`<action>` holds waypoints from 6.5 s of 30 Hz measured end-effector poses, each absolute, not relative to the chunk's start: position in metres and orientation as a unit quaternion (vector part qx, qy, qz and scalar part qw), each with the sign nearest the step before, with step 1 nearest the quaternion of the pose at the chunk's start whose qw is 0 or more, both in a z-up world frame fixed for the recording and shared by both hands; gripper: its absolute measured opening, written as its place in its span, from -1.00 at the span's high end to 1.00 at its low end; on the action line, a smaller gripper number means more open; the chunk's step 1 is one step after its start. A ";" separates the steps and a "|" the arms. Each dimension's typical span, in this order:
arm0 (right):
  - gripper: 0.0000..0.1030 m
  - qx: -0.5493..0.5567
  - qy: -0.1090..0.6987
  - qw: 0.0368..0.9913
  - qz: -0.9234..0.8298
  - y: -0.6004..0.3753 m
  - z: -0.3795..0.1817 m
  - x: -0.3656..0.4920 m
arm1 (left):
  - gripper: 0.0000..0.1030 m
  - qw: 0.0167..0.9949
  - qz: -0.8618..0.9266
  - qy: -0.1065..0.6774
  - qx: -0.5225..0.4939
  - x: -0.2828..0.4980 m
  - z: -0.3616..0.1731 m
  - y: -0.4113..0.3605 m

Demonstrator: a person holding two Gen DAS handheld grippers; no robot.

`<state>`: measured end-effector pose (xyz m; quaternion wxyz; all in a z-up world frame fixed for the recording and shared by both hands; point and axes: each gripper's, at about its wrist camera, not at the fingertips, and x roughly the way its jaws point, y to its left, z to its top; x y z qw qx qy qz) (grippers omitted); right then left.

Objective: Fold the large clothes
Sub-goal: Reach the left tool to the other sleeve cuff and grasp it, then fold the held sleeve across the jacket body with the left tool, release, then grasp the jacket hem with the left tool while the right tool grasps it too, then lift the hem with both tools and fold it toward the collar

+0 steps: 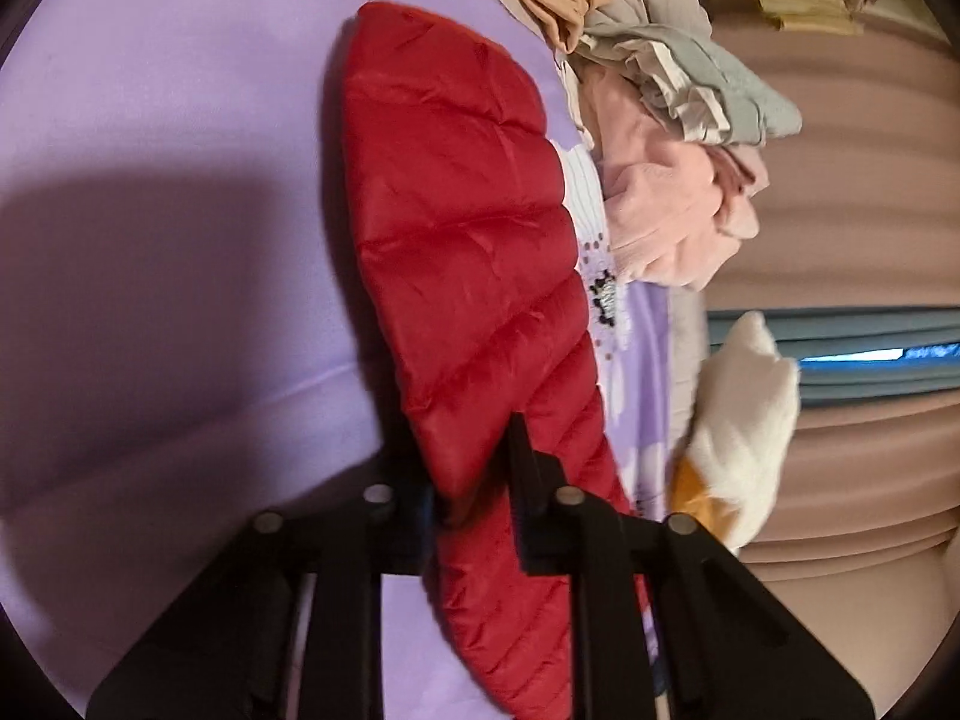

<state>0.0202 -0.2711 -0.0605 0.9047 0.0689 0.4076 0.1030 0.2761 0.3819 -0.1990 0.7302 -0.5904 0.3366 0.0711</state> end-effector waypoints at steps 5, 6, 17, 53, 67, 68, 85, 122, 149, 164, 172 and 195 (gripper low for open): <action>0.30 0.071 0.405 0.906 0.097 -0.278 -0.059 0.017 | 0.82 0.792 0.072 0.334 -0.506 0.275 -0.150 0.361; 0.30 0.075 0.404 0.906 0.097 -0.279 -0.059 0.017 | 0.82 0.810 0.066 0.333 -0.479 0.276 -0.135 0.351; 0.29 0.122 0.396 0.905 0.099 -0.297 -0.052 -0.001 | 0.74 0.939 -0.107 0.282 -0.166 0.248 0.010 0.145; 0.01 0.351 0.349 0.866 0.076 -0.393 -0.064 0.053 | -0.41 0.860 -0.194 0.471 -0.022 0.164 -0.132 0.010; 0.80 0.289 0.370 0.883 0.025 -0.383 -0.053 0.049 | -0.47 0.864 -0.137 0.476 -0.091 0.125 -0.132 0.081; 0.80 0.274 0.388 0.880 0.005 -0.382 -0.059 0.052 | -0.47 0.863 -0.138 0.476 -0.092 0.125 -0.133 0.081; 0.48 0.135 0.392 0.910 0.004 -0.347 -0.061 0.080 | -0.47 0.856 -0.137 0.489 -0.101 0.120 -0.139 0.080; 0.04 0.400 0.445 0.790 0.134 -0.393 -0.120 -0.109 | -0.75 0.770 -0.232 0.511 -0.303 0.044 -0.180 0.110; 0.64 0.325 0.378 0.855 0.143 -0.362 -0.079 -0.124 | 0.60 0.774 -0.259 0.513 -0.266 0.032 -0.161 0.071; 0.65 0.247 0.265 0.915 0.181 -0.355 -0.001 -0.147 | 0.68 0.878 -0.299 0.349 -0.134 -0.006 -0.041 0.064; 0.65 0.195 0.199 0.933 0.230 -0.351 0.043 -0.175 | 0.70 0.890 -0.344 0.279 -0.103 -0.036 0.002 0.068; 0.64 0.229 0.159 0.930 0.241 -0.368 0.061 -0.147 | 0.68 0.889 -0.367 0.238 -0.137 -0.019 0.035 0.075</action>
